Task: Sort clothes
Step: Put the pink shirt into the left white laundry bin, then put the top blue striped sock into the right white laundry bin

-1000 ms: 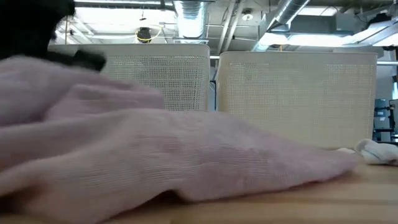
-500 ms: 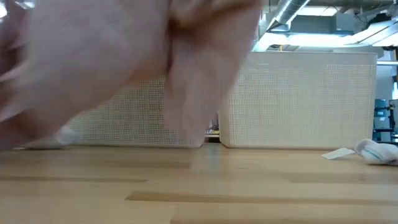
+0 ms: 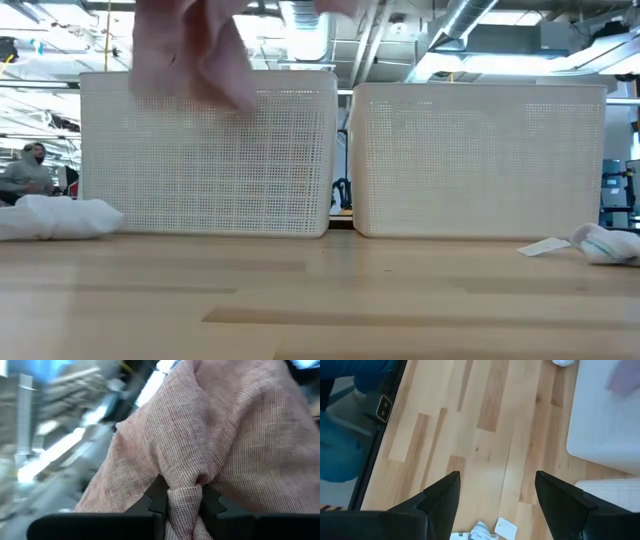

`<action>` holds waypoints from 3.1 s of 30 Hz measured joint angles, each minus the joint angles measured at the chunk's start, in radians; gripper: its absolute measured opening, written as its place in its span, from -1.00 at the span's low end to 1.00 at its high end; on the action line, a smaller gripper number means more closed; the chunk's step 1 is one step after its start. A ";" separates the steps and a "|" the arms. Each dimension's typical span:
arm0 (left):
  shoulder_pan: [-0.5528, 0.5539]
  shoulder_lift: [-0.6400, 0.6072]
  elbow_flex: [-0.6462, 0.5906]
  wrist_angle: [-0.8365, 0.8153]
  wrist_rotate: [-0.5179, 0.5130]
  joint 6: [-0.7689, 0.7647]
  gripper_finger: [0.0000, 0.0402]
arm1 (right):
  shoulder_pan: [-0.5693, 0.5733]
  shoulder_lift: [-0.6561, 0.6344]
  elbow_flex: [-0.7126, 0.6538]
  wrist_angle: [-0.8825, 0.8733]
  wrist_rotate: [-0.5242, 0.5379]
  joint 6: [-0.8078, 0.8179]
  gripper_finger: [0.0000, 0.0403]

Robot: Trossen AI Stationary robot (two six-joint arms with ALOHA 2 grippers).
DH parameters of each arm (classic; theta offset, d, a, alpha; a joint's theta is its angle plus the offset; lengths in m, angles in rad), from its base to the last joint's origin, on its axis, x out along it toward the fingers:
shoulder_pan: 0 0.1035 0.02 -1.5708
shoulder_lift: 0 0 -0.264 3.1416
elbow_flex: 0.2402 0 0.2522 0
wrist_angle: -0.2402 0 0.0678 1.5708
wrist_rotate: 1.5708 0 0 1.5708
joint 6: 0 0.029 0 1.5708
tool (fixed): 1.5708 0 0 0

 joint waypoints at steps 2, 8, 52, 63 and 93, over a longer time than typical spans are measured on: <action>0.036 0.000 0.009 0.076 -0.005 0.111 -0.82 | 0.006 0.000 0.000 0.000 0.007 0.013 0.37; 0.164 0.000 0.018 0.218 0.011 0.325 -0.82 | 0.024 0.000 0.000 0.000 0.032 0.037 0.37; 1.001 0.263 -0.423 -0.339 0.746 -0.432 -0.81 | 0.025 0.000 -0.092 0.062 0.060 0.072 0.37; 1.030 0.439 -0.422 -0.334 0.801 -0.432 -0.80 | 0.026 0.000 -0.092 0.065 0.060 0.082 0.37; 1.029 -0.124 -0.427 -0.330 1.096 -0.566 0.19 | 0.023 0.000 -0.092 -0.045 0.060 0.222 0.37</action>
